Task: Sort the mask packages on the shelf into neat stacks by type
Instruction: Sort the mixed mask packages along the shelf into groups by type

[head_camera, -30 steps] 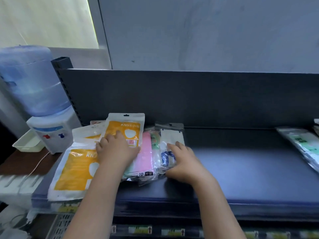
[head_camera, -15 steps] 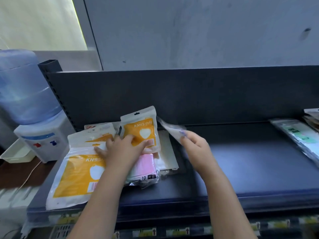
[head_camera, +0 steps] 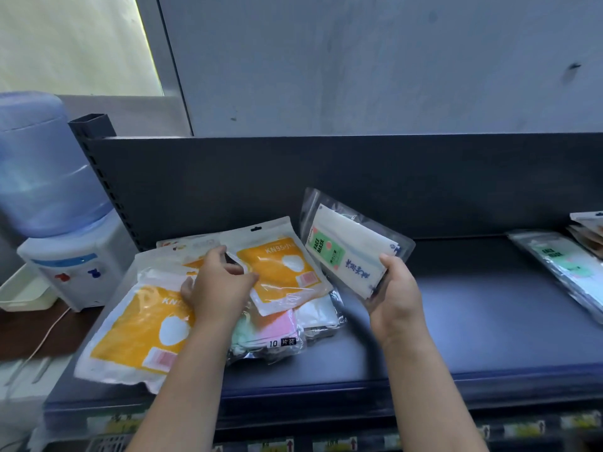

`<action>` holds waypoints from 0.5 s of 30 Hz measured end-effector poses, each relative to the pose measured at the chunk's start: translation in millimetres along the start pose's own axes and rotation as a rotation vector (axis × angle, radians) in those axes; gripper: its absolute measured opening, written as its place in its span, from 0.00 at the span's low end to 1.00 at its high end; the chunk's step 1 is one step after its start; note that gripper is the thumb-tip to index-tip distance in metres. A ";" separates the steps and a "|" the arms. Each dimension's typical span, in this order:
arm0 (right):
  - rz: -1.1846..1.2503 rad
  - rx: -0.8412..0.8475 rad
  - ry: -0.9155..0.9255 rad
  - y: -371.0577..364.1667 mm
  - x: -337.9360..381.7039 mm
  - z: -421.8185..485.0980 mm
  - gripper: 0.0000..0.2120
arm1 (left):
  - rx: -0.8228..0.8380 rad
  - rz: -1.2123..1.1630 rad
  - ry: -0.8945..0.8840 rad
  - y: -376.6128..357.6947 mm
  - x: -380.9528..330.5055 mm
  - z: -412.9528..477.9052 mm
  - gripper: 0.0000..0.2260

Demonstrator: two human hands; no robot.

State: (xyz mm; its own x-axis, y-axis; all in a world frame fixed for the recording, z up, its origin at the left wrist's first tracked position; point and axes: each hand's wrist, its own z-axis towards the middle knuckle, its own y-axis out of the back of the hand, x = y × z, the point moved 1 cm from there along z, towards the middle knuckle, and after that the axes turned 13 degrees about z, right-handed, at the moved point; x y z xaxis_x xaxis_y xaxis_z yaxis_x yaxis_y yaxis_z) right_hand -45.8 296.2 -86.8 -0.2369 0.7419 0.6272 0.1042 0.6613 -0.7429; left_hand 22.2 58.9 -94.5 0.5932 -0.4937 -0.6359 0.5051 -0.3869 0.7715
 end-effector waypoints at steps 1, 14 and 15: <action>0.018 -0.007 -0.005 0.3 0.4 0.4 0.15 | 0.025 -0.082 0.013 0.7 1.7 1.7 0.34; 0.157 -0.037 0.044 7.5 1.6 -1.0 0.24 | 0.122 -0.865 0.036 17.8 -11.0 -3.8 0.06; 0.186 -0.039 0.036 9.4 3.4 -1.7 0.25 | 0.120 -0.881 0.021 18.2 -15.3 -4.4 0.06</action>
State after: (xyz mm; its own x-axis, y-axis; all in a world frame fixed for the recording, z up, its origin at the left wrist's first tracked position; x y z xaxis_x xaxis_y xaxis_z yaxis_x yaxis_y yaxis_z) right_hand -44.0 305.1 -91.3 -0.1749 0.8549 0.4883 0.1807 0.5154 -0.8377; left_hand 25.1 62.8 -70.8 0.0321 0.0358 -0.9988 0.7152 -0.6989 -0.0021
